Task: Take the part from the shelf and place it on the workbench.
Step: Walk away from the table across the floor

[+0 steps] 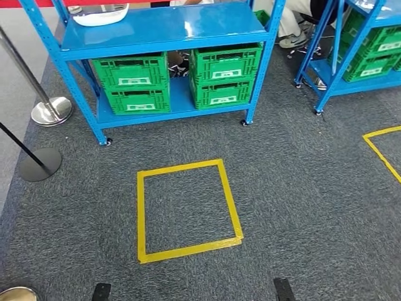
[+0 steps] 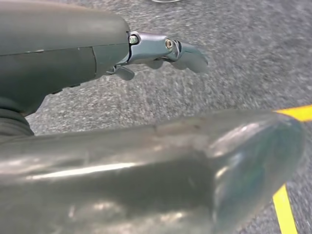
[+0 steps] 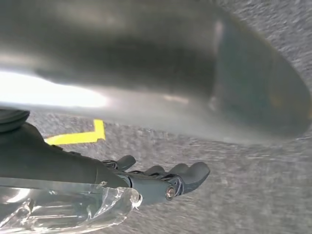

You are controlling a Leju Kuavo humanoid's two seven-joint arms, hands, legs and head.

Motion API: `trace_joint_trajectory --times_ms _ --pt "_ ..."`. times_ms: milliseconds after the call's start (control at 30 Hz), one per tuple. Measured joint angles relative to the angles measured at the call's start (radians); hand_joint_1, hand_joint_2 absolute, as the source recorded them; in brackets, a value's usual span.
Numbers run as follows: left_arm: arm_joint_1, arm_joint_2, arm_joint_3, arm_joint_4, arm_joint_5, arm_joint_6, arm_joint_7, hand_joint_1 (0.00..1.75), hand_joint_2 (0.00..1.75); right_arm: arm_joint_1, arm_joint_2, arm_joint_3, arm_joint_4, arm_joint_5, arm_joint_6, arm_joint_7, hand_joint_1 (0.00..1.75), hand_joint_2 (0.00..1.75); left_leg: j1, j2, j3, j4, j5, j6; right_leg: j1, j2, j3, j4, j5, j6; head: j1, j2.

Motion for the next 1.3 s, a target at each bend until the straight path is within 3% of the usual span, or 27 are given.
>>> trace_joint_trajectory --times_ms 33,100,133,167,200,233,300,367,433,467,533,567,633,667,700,767,833,900,967,1033,1200,1300 --pt "0.0 0.0 0.0 0.0 0.0 0.0 0.0 0.0 0.0 0.0 0.0 0.0 0.0 0.0 -0.001 0.0 0.0 0.0 0.002 -0.01 0.005 -0.001 -0.002 0.006 -0.002 0.018 -0.02 0.045 -0.023 0.004 0.004 0.0" --pt "-0.002 -0.001 0.001 0.0 0.0 0.0 0.0 0.0 0.0 0.003 0.0 0.0 0.0 0.001 -0.002 0.0 0.0 0.0 0.002 -0.034 0.011 -0.002 -0.009 0.015 -0.003 0.048 -0.099 0.185 -0.078 0.006 0.01 0.0" --pt "-0.001 -0.001 0.001 0.0 0.0 0.0 0.0 0.0 0.0 0.005 0.0 0.0 0.0 0.001 -0.002 0.0 0.0 0.0 0.002 -0.047 0.015 -0.001 -0.012 0.016 -0.002 0.052 -0.139 0.243 -0.092 0.006 0.01 0.0" --pt "0.0 -0.001 0.001 0.0 -0.001 0.0 0.0 0.0 0.0 0.007 0.0 0.0 0.0 0.002 -0.002 0.001 0.0 0.0 0.002 -0.062 0.021 -0.001 -0.017 0.016 -0.002 0.054 -0.165 0.268 -0.084 0.005 0.011 0.0" --pt "0.002 -0.001 0.001 0.0 -0.001 0.0 0.0 0.0 0.0 0.008 0.0 0.0 0.0 0.003 -0.002 0.002 0.0 0.0 0.002 -0.078 0.028 -0.001 -0.022 0.014 -0.002 0.057 -0.173 0.253 -0.054 0.004 0.012 0.0" --pt "0.002 -0.002 0.001 0.0 -0.001 -0.001 0.0 0.0 0.0 0.008 0.0 0.0 0.0 0.003 -0.002 0.002 0.0 0.0 0.002 -0.092 0.037 -0.001 -0.028 0.012 -0.003 0.064 -0.161 0.201 -0.007 0.002 0.012 0.0" --pt "0.002 -0.002 0.001 0.0 -0.001 -0.002 0.0 0.0 0.0 0.009 0.0 0.0 0.0 0.003 -0.003 0.002 0.0 0.0 0.002 -0.119 0.052 0.0 -0.042 0.003 -0.008 0.104 -0.115 0.067 0.076 -0.002 0.014 0.0" --pt "0.002 -0.002 0.001 0.0 -0.001 -0.002 0.0 0.0 0.0 0.01 0.0 0.0 0.0 0.003 -0.003 0.002 0.0 0.0 0.003 -0.14 0.057 -0.002 -0.051 -0.007 -0.01 0.133 -0.088 0.003 0.099 -0.009 0.014 0.0" --pt "0.003 -0.002 0.001 0.0 -0.001 -0.002 0.0 0.0 0.0 0.007 0.0 0.0 0.0 0.003 -0.003 0.002 0.0 0.0 0.006 -0.154 0.06 -0.009 -0.053 -0.02 -0.008 0.122 -0.082 -0.001 0.091 -0.022 0.014 0.0" --pt "0.004 -0.002 0.001 0.0 -0.001 -0.001 0.0 0.0 0.0 0.005 0.0 0.0 0.0 0.003 -0.004 0.001 0.0 0.0 0.006 -0.143 0.06 -0.008 -0.056 -0.026 -0.008 0.116 -0.078 -0.004 0.09 -0.029 0.013 0.0" --pt "0.003 -0.002 0.001 0.0 -0.001 0.001 0.0 0.0 0.0 0.004 0.0 0.0 0.0 0.002 -0.007 -0.001 0.0 0.0 0.004 -0.092 0.035 0.043 -0.084 -0.039 -0.011 0.099 -0.068 -0.012 0.088 -0.042 0.008 0.0" --pt "0.001 -0.002 0.001 0.0 -0.001 0.003 0.0 0.0 0.0 0.004 0.0 0.0 0.0 0.0 -0.008 -0.001 0.0 0.0 0.003 -0.063 0.003 0.099 -0.109 -0.044 -0.01 0.091 -0.063 -0.014 0.085 -0.047 0.005 0.0" --pt "-0.001 -0.002 0.002 0.0 -0.001 0.006 0.001 0.0 0.0 0.005 0.0 -0.001 0.0 -0.005 -0.01 0.003 0.0 0.0 0.003 -0.041 -0.077 0.227 -0.153 -0.049 -0.008 0.075 -0.055 -0.014 0.078 -0.052 0.002 0.0" --pt "0.0 -0.002 0.002 0.0 -0.001 0.007 0.003 0.0 0.0 0.006 0.0 -0.001 0.0 -0.007 -0.01 0.007 0.0 0.0 0.003 -0.039 -0.105 0.261 -0.152 -0.05 -0.008 0.07 -0.051 -0.014 0.074 -0.052 0.002 0.0" --pt "0.001 -0.002 0.002 0.0 -0.001 0.007 0.005 0.0 0.0 0.006 0.0 -0.001 0.0 -0.008 -0.01 0.012 0.0 0.0 0.003 -0.039 -0.114 0.261 -0.13 -0.048 -0.008 0.067 -0.046 -0.014 0.07 -0.052 0.002 0.0" --pt "0.003 -0.002 0.003 0.0 -0.001 0.005 0.011 0.0 0.0 0.006 0.0 -0.001 0.0 -0.007 -0.008 0.019 0.0 0.0 0.002 -0.036 -0.081 0.164 -0.046 -0.041 -0.007 0.063 -0.033 -0.014 0.061 -0.049 0.002 0.0" --pt "0.002 -0.002 0.004 0.0 -0.001 0.004 0.015 0.0 0.0 0.004 0.0 -0.001 0.0 -0.004 -0.002 0.023 0.0 0.87 -0.001 -0.027 -0.027 0.043 0.012 -0.031 -0.001 0.063 -0.023 -0.013 0.05 -0.042 0.0 0.0" --pt "0.002 -0.002 0.004 0.0 -0.003 0.003 0.017 0.0 0.0 0.004 0.0 -0.002 0.0 -0.002 0.005 0.025 0.0 1.75 -0.001 -0.023 -0.005 -0.007 0.02 -0.027 0.006 0.062 -0.02 -0.014 0.04 -0.044 0.001 0.0" --pt "0.005 -0.001 0.004 0.0 -0.004 0.003 0.018 0.0 0.0 0.004 0.0 -0.002 0.0 -0.001 0.007 0.026 0.0 1.75 0.0 -0.026 -0.003 -0.011 0.019 -0.024 0.007 0.06 -0.017 -0.021 0.04 -0.044 0.003 0.0" --pt "0.008 0.0 0.005 0.0 -0.004 0.002 0.019 0.0 0.0 0.004 0.001 -0.002 0.001 0.0 0.008 0.027 0.0 1.75 -0.001 -0.026 -0.003 -0.011 0.019 -0.02 0.006 0.059 -0.013 -0.029 0.045 -0.034 0.003 0.0" --pt "0.009 0.001 0.005 0.0 -0.004 0.0 0.02 0.0 0.0 0.004 0.001 -0.002 0.0 0.0 0.008 0.027 0.0 1.75 -0.001 -0.027 -0.003 -0.011 0.017 -0.014 0.006 0.059 -0.006 -0.039 0.049 -0.027 0.003 0.0" --pt "0.009 0.003 0.005 0.0 -0.004 0.0 0.02 0.0 1.31 0.004 0.001 -0.002 0.0 0.0 0.007 0.028 0.0 1.75 -0.001 -0.027 -0.003 -0.011 0.018 -0.014 0.006 0.059 -0.004 -0.04 0.05 -0.025 0.003 0.0"
